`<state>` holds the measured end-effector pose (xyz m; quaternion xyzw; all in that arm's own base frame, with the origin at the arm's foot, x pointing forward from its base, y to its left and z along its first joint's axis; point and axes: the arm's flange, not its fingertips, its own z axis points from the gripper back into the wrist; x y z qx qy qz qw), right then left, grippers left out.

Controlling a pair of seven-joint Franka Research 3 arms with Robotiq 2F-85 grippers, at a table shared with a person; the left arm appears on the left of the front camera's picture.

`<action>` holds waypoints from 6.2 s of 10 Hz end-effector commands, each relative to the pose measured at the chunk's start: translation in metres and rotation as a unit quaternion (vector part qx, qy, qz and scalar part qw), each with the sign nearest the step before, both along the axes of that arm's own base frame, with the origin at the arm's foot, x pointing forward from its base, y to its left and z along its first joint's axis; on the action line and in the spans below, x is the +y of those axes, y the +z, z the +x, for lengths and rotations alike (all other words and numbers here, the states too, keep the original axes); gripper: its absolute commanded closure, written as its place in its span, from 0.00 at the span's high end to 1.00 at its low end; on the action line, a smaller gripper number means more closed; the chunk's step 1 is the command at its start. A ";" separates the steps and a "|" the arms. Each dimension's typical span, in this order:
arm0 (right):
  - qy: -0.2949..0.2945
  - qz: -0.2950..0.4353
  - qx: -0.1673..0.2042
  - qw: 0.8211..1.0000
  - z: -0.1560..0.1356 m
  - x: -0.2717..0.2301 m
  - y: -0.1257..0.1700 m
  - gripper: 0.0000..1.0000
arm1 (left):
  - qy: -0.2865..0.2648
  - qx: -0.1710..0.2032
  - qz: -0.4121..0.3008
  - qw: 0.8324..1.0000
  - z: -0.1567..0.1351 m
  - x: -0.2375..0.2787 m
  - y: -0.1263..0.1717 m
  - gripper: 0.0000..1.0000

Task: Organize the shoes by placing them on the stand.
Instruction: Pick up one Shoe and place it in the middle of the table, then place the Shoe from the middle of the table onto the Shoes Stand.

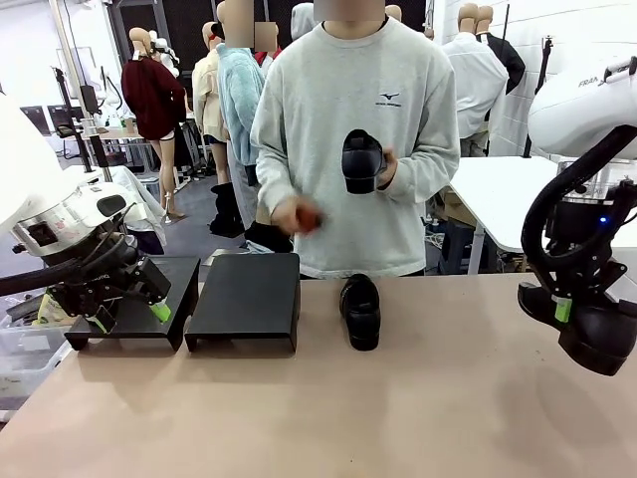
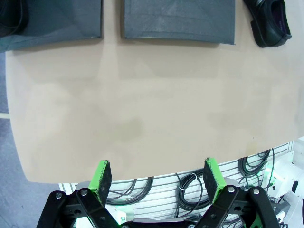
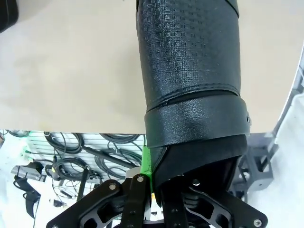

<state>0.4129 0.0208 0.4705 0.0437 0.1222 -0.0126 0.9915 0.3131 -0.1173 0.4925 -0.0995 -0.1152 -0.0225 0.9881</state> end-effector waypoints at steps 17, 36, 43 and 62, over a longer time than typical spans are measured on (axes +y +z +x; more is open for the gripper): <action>0.065 -0.056 -0.091 0.992 -0.084 0.295 -0.064 0.00 | -0.001 -0.001 0.001 1.000 -0.001 0.000 -0.001 1.00; 0.051 -0.042 -0.079 0.995 -0.078 0.298 -0.092 1.00 | -0.001 -0.001 0.001 1.000 -0.001 0.000 -0.001 1.00; 0.060 -0.048 -0.074 0.994 -0.077 0.300 -0.088 1.00 | -0.001 -0.001 0.001 1.000 -0.001 0.000 -0.001 1.00; -0.026 0.087 -0.093 0.992 -0.061 0.001 -0.047 1.00 | 0.061 0.063 -0.051 0.995 -0.042 -0.133 -0.039 1.00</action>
